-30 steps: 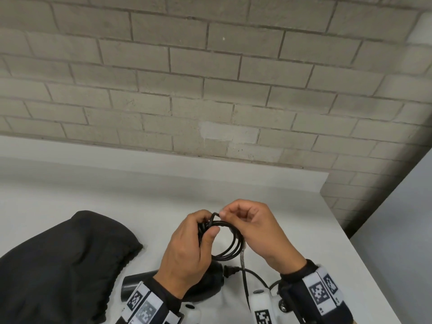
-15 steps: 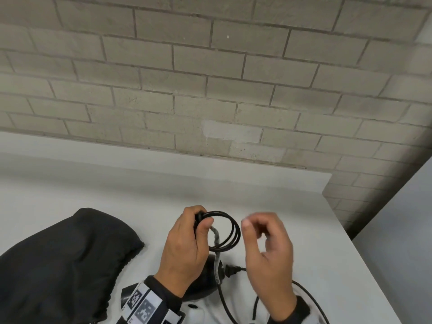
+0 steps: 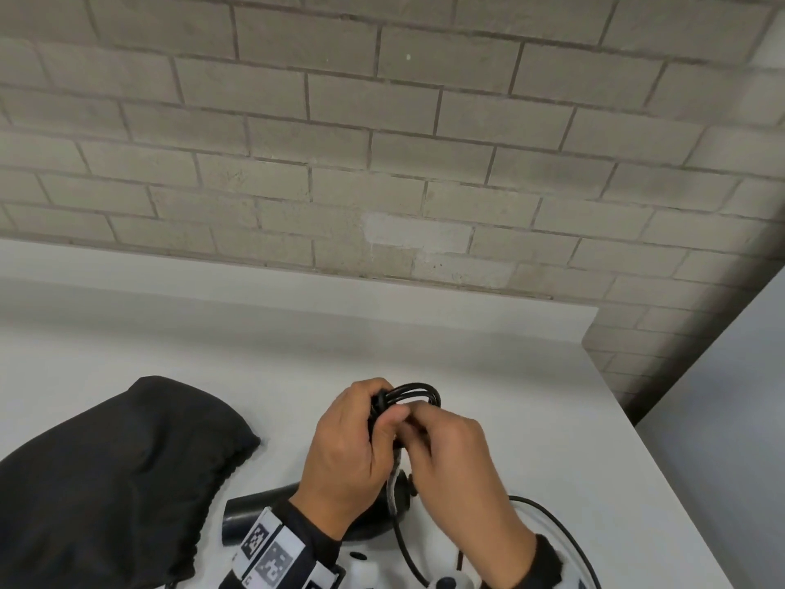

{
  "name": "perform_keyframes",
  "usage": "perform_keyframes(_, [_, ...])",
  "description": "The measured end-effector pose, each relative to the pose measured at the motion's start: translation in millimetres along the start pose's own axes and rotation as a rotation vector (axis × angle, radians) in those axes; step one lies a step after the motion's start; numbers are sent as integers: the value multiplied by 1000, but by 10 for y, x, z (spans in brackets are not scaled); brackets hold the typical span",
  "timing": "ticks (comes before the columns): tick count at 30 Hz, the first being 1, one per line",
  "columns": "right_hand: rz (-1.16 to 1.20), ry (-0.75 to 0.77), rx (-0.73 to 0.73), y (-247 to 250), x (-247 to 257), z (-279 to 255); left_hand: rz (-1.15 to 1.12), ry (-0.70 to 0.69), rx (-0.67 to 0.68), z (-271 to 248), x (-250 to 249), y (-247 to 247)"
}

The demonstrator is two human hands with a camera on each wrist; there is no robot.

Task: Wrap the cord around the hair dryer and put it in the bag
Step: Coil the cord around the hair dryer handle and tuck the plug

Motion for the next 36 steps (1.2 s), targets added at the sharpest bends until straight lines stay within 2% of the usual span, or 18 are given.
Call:
perform_keyframes(5, [555,-273,-12,155,14,-8,40,13,-27,20,26,15])
perform_keyframes(10, [893,-342,33,251,-72,22,29,43,-28,31,3,20])
perform_keyframes(16, [964,-326,86,263,-155,2,-6,1,-7,53,-53,16])
perform_keyframes(20, [564,-121,-21,348,-107,-28,18,-34,-3,90,-44,7])
perform_keyframes(23, [493,-58,-39,376,-61,-39,28,-23,-1,103,-29,-4])
perform_keyframes(28, [615,-206,-3,528,44,5,18,-38,-5,99,-44,-19])
perform_keyframes(33, [1090,-476,16,564,-32,28,-1,-45,3,91,-67,-33])
perform_keyframes(34, [1161,-467,40,557,-61,16,-3,-35,-3,97,-63,-27])
perform_keyframes(36, [1183,-343,113,525,-116,-36,-3,3,-24,125,-38,3])
Point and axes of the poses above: each hand's wrist, its own z-axis towards the middle knuckle, its own y-axis out of the back of the hand, x = y × z, the point moved 2 cm from there along z, towards the middle knuckle, and after that the axes turned 10 degrees about z, right-handed, at the moved point
